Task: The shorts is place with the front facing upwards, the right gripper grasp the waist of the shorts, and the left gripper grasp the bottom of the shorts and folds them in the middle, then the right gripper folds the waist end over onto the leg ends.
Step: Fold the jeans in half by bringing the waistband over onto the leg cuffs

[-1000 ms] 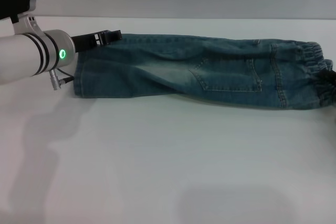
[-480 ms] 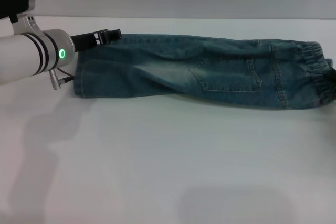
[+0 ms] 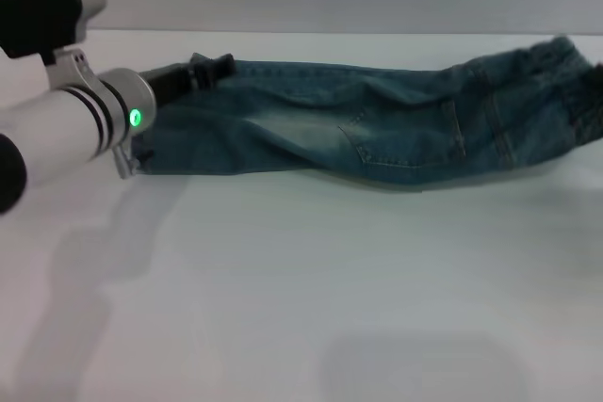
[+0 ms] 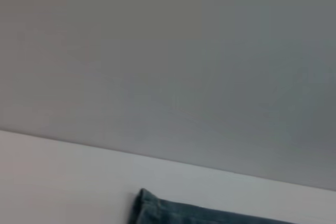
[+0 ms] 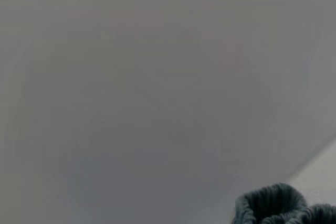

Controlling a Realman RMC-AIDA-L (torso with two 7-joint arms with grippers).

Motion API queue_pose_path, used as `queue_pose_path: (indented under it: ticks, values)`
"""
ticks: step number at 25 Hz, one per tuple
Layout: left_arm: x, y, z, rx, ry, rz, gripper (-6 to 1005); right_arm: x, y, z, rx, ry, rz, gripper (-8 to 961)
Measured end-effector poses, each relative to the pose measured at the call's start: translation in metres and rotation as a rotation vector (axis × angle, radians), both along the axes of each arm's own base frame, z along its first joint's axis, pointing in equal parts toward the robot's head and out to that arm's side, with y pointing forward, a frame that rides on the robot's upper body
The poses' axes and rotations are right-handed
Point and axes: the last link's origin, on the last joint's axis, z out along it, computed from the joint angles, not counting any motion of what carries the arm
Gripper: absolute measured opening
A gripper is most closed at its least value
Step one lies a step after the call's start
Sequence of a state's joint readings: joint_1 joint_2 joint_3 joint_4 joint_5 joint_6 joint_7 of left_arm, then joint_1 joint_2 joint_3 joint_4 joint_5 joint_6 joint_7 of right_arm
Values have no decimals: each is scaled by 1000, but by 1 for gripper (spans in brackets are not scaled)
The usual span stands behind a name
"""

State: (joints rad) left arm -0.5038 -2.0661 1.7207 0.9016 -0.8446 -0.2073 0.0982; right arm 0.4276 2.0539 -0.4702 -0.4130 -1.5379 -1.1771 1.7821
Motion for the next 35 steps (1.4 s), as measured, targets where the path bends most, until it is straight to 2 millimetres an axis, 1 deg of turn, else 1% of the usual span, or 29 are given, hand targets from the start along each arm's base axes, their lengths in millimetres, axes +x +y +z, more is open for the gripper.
queue_pose_path:
  ticks: [3, 7, 10, 13, 17, 20, 25, 31, 35]
  values:
    - [0, -5, -9, 5, -4, -16, 839, -16, 9, 10, -10, 13, 68, 52]
    - [0, -12, -22, 12, -11, -30, 839, -43, 26, 22, -39, 15, 160, 49]
    - [-1, -16, -29, 15, -19, -31, 839, -67, 41, 28, -59, 8, 228, 48]
    - [1, -19, -35, 2, -20, -40, 839, -95, 57, 28, -90, 2, 295, 46]
    - [3, -24, -42, -2, -34, -52, 839, -133, 78, 22, -130, -14, 380, 44]
    - [5, -28, -47, -4, -48, -56, 839, -159, 89, 14, -152, -30, 433, 43]
    - [2, -32, -50, -10, -57, -46, 839, -193, 102, -3, -199, -63, 488, 41]
    - [3, -37, -56, -31, -67, -44, 839, -217, 110, -22, -232, -116, 513, 39]
    - [11, -41, -65, -53, -91, -58, 839, -228, 115, -30, -244, -142, 518, 38]
